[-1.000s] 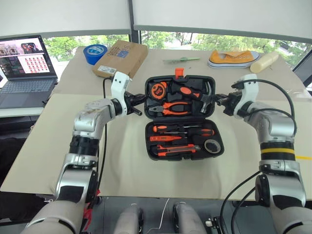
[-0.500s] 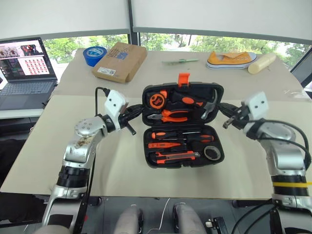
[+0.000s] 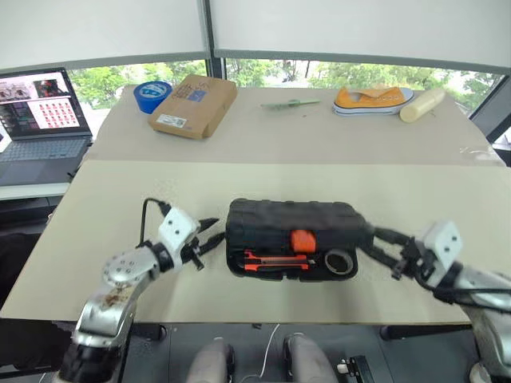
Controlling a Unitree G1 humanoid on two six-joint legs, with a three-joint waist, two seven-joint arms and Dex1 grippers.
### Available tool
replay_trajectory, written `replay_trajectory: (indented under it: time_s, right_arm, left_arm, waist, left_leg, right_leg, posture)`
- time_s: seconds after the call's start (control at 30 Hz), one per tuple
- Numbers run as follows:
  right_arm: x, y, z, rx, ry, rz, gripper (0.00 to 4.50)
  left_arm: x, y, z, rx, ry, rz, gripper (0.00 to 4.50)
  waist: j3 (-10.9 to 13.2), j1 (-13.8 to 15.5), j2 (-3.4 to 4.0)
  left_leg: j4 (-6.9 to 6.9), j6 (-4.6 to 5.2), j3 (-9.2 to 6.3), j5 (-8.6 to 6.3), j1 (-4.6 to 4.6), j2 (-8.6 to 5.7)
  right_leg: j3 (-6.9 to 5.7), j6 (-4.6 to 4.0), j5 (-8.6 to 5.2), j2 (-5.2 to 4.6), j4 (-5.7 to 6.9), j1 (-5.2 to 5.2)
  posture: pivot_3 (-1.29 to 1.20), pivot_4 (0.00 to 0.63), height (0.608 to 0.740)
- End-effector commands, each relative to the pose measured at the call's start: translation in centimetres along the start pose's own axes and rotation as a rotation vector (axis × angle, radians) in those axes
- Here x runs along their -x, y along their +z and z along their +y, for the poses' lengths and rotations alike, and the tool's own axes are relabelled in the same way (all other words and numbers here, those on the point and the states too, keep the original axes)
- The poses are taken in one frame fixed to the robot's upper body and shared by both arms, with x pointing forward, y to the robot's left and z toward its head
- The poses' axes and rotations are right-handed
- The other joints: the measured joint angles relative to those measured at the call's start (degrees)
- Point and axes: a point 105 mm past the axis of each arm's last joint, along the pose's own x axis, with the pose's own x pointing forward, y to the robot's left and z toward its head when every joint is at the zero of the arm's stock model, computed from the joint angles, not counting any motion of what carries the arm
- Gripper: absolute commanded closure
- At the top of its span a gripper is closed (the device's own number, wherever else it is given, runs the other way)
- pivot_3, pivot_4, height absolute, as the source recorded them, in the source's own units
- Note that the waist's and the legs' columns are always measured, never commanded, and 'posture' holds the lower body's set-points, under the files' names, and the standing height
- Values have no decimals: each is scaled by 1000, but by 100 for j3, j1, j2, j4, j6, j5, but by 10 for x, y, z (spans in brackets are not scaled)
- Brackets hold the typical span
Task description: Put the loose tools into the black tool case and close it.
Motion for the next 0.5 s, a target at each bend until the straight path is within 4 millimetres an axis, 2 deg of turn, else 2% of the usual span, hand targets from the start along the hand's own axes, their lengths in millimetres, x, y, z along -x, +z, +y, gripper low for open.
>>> replay_trajectory:
  time_s: [0.03, 0.1, 0.2, 0.23, 0.3, 0.33, 0.43, 0.5]
  right_arm:
    - [34, 9, 12, 38, 108, 70, 2777]
    - [37, -1, 23, 24, 183, 124, 3276]
    - [30, -11, 32, 46, 259, 167, 4284]
    - [25, -14, 37, 76, 293, 176, 4482]
    - [18, -18, 41, 111, 332, 185, 4500]
    - [14, -20, 43, 123, 350, 189, 4500]
    - [-8, -29, 55, 222, 455, 210, 4500]
    - [-21, -29, 56, 250, 471, 199, 4500]
  left_arm:
    - [29, 16, 11, 17, -55, 29, 963]
    - [31, 11, 20, 8, -104, 94, 957]
    - [24, 6, 34, -101, -154, 144, 957]
    - [15, 6, 43, -137, -152, 146, 1220]
    - [4, 7, 54, -172, -152, 148, 1705]
    - [-4, 8, 58, -192, -164, 149, 2193]
    - [-50, 18, 59, -309, -246, 132, 3260]
    - [-73, 25, 55, -358, -292, 108, 3981]
  waist:
    - [-4, 39, -8]
    - [-11, 71, -22]
    - [-10, 108, -22]
    - [-10, 108, -22]
    - [-8, 117, -25]
    - [-7, 108, -27]
    - [-3, 132, -38]
    - [-3, 138, -40]
  left_leg:
    - [-1, 0, 0, 0, 7, 0]
    - [2, -1, 1, 0, 35, 2]
    - [-1, -3, 1, -1, 87, 4]
    - [-3, -4, 2, -1, 102, 1]
    - [-5, -4, 3, -1, 103, -5]
    - [-5, -5, 3, -1, 102, -7]
    - [-4, -7, 1, -2, 106, -14]
    - [5, -10, -4, 0, 80, -24]
  right_leg:
    - [-2, -2, -6, -1, -9, 7]
    - [-6, -5, -7, 5, -8, 33]
    - [-16, -4, -35, 10, -16, 89]
    - [-17, 1, -43, 10, -17, 101]
    - [-15, -8, -37, 11, -15, 102]
    - [-16, -10, -36, 13, -15, 99]
    - [-17, -10, -35, 14, -8, 103]
    - [-29, -14, -29, 15, -6, 90]
  posture:
    - [0, 150, 735]
    - [0, 150, 735]
    - [0, 150, 735]
    - [0, 150, 735]
    - [0, 150, 735]
    - [0, 150, 735]
    - [0, 150, 735]
    - [0, 150, 735]
